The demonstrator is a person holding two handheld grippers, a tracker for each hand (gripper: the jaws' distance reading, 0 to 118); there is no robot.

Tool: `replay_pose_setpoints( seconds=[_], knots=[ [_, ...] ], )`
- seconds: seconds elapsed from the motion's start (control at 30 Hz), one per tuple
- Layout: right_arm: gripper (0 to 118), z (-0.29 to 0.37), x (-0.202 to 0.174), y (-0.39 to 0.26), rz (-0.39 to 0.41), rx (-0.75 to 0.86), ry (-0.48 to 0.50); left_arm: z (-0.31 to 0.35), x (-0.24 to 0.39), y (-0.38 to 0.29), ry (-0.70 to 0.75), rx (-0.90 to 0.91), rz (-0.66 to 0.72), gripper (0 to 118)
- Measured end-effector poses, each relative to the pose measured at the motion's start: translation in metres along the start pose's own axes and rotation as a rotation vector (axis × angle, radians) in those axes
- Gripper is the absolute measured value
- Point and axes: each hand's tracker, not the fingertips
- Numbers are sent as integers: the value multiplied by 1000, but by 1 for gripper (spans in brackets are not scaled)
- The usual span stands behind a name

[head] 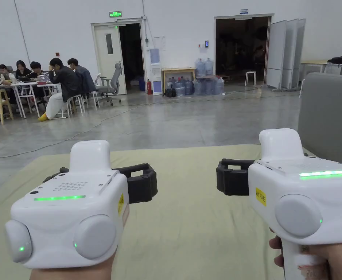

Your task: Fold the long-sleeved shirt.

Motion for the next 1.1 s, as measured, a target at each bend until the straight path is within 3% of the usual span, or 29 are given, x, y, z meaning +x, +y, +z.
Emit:
replay_pose_setpoints(
  seconds=[1.1],
  knots=[
    [118,2,-1,0,11,4,-13,-3,-1,-1,-21,-18,12,118]
  ],
)
